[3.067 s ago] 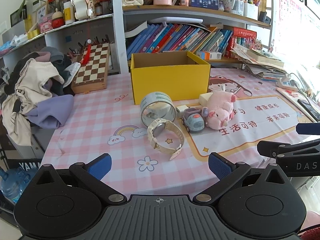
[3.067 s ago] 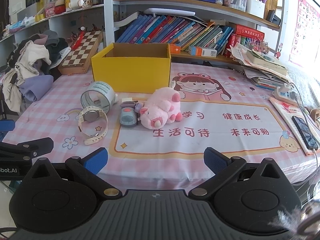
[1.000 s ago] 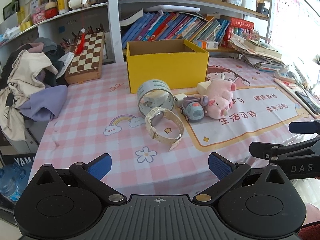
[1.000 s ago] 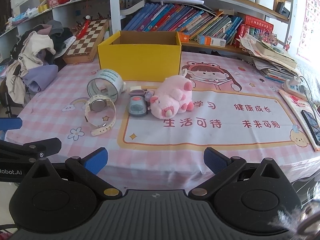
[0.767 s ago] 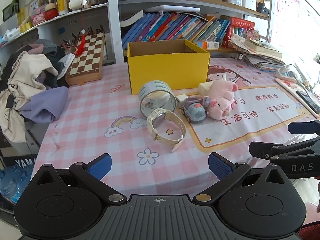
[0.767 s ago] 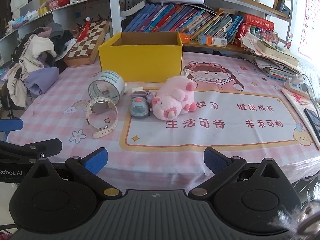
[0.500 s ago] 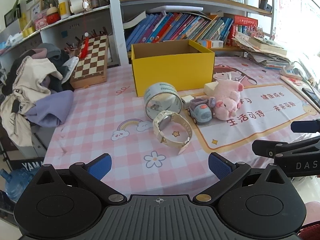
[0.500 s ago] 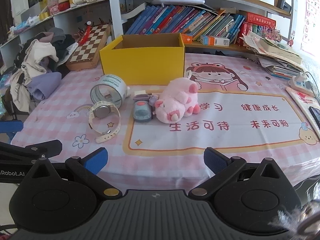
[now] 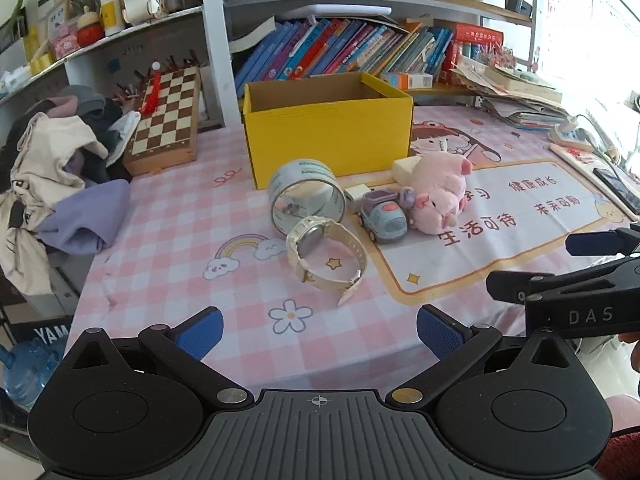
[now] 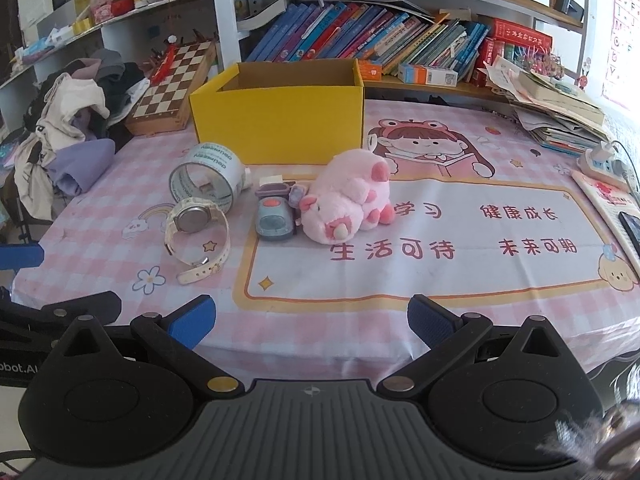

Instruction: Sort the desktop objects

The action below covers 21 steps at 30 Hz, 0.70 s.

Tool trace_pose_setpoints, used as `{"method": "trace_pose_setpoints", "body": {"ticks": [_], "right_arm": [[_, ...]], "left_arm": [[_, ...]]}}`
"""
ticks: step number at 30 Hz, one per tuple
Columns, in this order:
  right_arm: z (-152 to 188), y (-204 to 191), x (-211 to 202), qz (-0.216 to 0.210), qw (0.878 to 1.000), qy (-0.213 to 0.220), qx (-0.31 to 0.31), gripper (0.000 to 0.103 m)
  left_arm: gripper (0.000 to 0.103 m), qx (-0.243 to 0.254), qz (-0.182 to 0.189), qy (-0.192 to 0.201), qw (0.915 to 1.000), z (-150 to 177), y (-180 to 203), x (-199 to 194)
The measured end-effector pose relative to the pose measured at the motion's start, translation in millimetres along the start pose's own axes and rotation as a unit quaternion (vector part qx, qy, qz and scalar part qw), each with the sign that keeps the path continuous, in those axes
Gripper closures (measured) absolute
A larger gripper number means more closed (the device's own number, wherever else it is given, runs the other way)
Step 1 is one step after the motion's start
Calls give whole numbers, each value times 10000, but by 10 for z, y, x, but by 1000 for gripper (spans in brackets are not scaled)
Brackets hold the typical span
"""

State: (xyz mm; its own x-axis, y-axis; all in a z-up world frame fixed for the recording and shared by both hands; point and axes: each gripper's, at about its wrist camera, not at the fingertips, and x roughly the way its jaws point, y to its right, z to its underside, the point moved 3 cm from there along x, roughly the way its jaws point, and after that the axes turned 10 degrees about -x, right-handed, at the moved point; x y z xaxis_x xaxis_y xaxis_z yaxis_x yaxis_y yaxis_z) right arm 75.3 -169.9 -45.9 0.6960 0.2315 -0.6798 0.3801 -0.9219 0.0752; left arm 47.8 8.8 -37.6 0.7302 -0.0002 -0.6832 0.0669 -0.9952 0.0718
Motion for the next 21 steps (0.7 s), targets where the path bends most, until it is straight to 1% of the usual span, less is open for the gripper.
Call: {"method": "trace_pose_setpoints", "body": {"ticks": [5,9,13,16,21], "right_arm": [[0,49,27,4,10000,-32,34,0],[-36,95,15,14,10000,40,66,0],[-75,81,-5,9,9999,113,-81,0],[-92,60,-14,0,9997,144,-210,0],[-129,63,-17,-36,9995,180,-270,0]], "left_arm": [[0,3,33,-80,10000,19,51,-2],[0,-1,6,17,10000,-7,69,-39],[0,-183,-70,103,9998,-49,22,-57],[0,-325,-28,136,9994,-65,-4,-57],[0,-267,-18,188,9995,-84,23,-48]]}}
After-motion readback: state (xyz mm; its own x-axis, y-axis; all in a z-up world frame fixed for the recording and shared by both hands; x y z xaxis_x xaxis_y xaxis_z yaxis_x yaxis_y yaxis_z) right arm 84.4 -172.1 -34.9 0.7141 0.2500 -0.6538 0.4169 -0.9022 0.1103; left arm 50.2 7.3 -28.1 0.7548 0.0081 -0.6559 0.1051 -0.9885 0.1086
